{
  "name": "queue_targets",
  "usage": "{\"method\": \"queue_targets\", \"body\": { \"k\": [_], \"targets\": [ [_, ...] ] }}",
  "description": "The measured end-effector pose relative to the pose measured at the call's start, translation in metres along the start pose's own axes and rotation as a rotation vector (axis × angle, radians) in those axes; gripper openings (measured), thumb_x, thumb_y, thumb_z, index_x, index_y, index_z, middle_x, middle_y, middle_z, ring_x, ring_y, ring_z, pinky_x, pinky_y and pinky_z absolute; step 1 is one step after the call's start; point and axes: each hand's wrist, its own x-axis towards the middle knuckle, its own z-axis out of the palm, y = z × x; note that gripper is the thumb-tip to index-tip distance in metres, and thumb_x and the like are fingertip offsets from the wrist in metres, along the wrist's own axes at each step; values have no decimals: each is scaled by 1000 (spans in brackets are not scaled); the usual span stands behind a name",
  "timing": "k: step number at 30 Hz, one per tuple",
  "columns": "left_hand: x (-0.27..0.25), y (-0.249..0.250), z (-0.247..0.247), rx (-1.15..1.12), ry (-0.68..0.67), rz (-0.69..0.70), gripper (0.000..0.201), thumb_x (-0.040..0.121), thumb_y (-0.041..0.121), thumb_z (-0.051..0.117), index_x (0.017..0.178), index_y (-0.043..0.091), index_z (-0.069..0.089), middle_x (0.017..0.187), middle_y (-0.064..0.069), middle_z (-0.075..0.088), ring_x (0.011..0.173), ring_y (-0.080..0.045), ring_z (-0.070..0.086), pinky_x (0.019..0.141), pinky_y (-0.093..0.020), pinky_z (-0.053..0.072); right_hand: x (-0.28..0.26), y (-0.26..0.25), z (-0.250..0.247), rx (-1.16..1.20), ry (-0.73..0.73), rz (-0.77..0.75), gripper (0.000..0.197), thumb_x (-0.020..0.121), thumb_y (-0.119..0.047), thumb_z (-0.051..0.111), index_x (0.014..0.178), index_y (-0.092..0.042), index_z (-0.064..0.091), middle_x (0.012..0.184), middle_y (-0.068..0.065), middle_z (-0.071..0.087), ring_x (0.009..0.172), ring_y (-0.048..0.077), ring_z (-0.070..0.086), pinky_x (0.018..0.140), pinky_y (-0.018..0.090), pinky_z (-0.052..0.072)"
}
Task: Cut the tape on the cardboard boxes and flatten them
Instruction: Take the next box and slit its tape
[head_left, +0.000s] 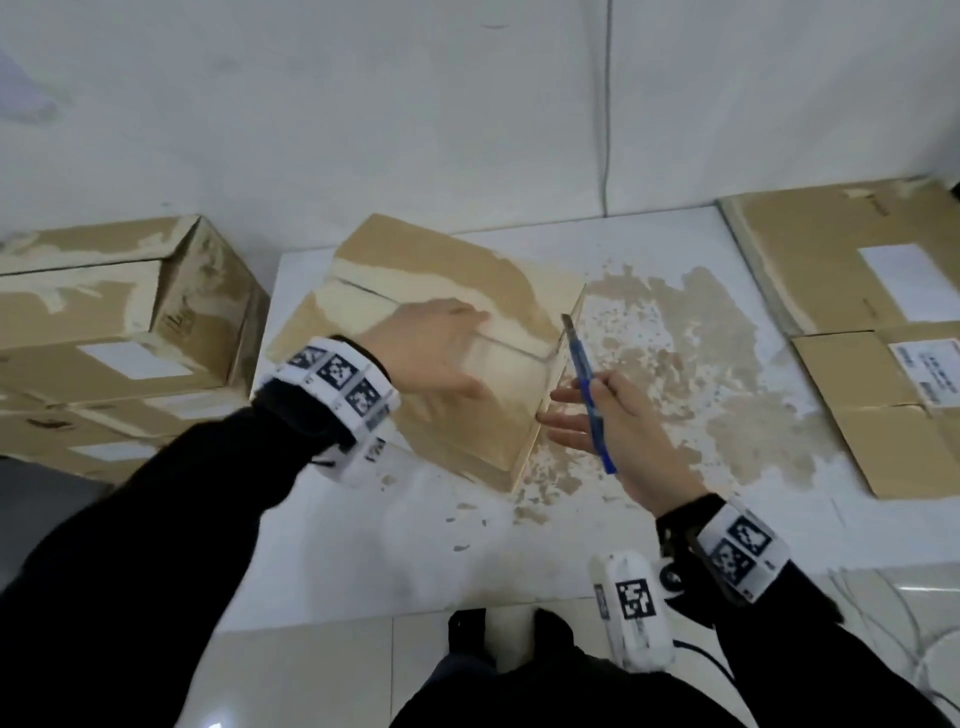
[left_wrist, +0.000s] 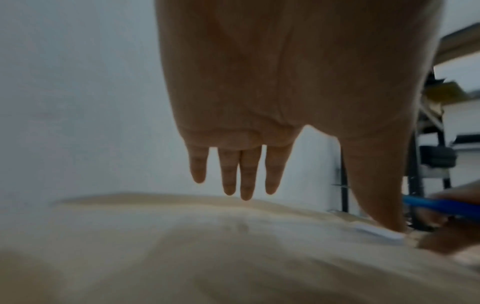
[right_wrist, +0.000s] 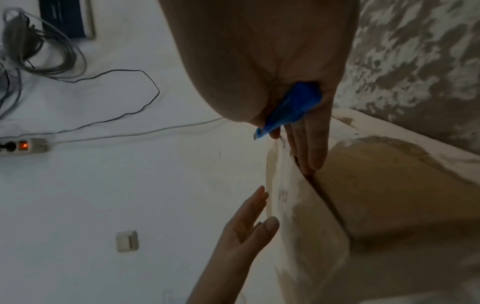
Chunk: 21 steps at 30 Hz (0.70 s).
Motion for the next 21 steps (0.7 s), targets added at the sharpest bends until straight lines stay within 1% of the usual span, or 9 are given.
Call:
{"method": "queue_targets", "body": {
  "k": [3, 4, 6, 8, 9, 12, 15, 19, 21],
  "targets": [
    [0, 24, 19, 8, -117, -21, 121, 61, 57, 80, 152, 20, 9, 159, 0, 6, 146, -19, 8, 118, -40, 19, 7, 0, -16, -468, 84, -195, 17, 102, -19, 38, 101, -16, 54, 88, 3, 64, 54, 15, 60, 50, 30, 48],
    [0, 25, 21, -8, -116, -39, 123, 57, 54, 84, 151, 20, 13, 157, 0, 10, 144, -20, 12, 116, -40, 24, 10, -1, -25, -612, 103, -269, 15, 101, -19, 40, 101, -21, 54, 83, 0, 64, 50, 14, 54, 50, 30, 45],
    [1, 28, 19, 6, -76, -49, 118, 49, 52, 87, 144, 20, 26, 142, 0, 25, 132, -20, 27, 106, -42, 38, 11, -6, -40, -773, 54, -345, 19, 100, -18, 42, 108, -32, 53, 77, -3, 65, 47, 10, 47, 47, 26, 41],
    [4, 32, 16, 58, -57, -58, 117, 44, 53, 88, 139, 19, 28, 130, 1, 28, 123, -18, 28, 98, -42, 45, 10, -10, -48, -892, -34, -342, 28, 100, -17, 42, 115, -38, 52, 75, -3, 66, 43, 6, 45, 42, 16, 35],
    [6, 35, 15, 77, -51, -65, 117, 43, 52, 89, 137, 17, 29, 127, -1, 27, 121, -18, 27, 95, -41, 47, 8, -11, -50, -942, -54, -338, 31, 100, -16, 42, 117, -38, 54, 74, -3, 65, 42, 5, 45, 41, 15, 35],
    [8, 43, 16, 186, -26, -46, 107, 41, 52, 90, 122, 10, 35, 121, -5, 27, 115, -20, 25, 84, -37, 52, 10, -12, -55, -991, -59, -346, 33, 100, -13, 40, 121, -31, 59, 74, -1, 65, 43, 6, 42, 43, 16, 36],
    [6, 44, 18, 254, -7, -28, 104, 38, 53, 90, 115, 10, 35, 118, -4, 29, 109, -19, 27, 72, -30, 51, 18, -14, -54, -902, -137, -312, 33, 100, -13, 40, 122, -28, 60, 74, -1, 66, 43, 6, 41, 44, 17, 37],
    [4, 45, 20, 261, -8, -31, 107, 35, 52, 91, 117, 10, 34, 119, -3, 28, 108, -18, 28, 72, -30, 52, 22, -22, -55, -769, -252, -198, 33, 100, -11, 40, 124, -21, 60, 68, 1, 61, 38, 4, 39, 41, 16, 34],
    [2, 48, 21, 268, -4, -21, 107, 36, 51, 91, 117, 10, 34, 119, -3, 28, 108, -18, 28, 70, -29, 52, 23, -28, -60, -800, -303, -155, 31, 100, -13, 41, 121, -23, 61, 66, 1, 61, 38, 5, 40, 41, 17, 34]
  ]
}}
